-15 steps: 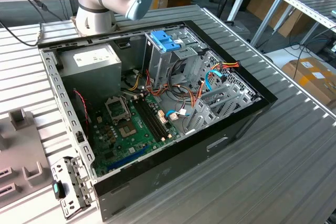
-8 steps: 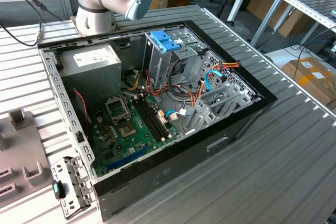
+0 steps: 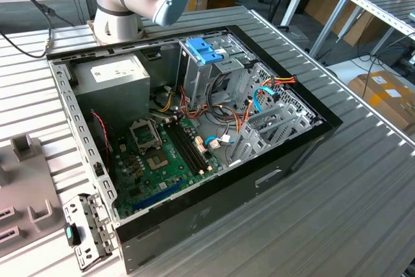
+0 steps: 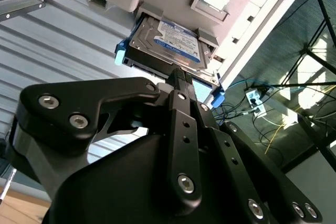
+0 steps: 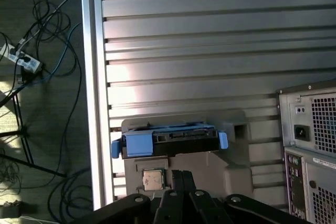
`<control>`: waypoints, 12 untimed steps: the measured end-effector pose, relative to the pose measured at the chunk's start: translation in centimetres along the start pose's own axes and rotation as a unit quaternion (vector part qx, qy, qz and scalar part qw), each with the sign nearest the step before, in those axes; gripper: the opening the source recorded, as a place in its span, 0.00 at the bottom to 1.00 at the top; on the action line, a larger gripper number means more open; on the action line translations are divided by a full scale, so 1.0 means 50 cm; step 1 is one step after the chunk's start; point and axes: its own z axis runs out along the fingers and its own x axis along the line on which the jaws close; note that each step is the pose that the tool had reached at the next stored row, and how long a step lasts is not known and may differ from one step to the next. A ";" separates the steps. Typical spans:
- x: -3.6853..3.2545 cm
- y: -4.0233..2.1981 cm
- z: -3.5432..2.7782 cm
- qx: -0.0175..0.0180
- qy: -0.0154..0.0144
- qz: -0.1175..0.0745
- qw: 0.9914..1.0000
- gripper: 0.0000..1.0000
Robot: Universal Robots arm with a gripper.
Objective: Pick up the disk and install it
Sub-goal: 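Reach for the disk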
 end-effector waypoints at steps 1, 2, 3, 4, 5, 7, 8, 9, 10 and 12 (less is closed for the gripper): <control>0.001 0.002 0.001 0.000 0.000 0.000 1.000 0.11; 0.003 0.004 0.002 0.000 0.001 0.000 1.000 0.11; 0.004 0.005 0.002 0.000 0.001 0.000 1.000 0.11; 0.004 0.005 0.002 0.000 0.001 0.000 1.000 0.11; 0.004 0.005 0.002 0.000 0.001 0.000 1.000 0.11; 0.004 0.005 0.002 0.000 0.001 0.000 1.000 0.11; 0.004 0.005 0.002 0.000 0.001 0.000 1.000 0.11; 0.005 0.005 0.003 0.000 0.001 0.000 1.000 0.11; 0.005 0.006 0.003 0.000 0.004 0.000 1.000 0.11; 0.004 0.005 0.004 0.002 0.031 0.001 1.000 0.11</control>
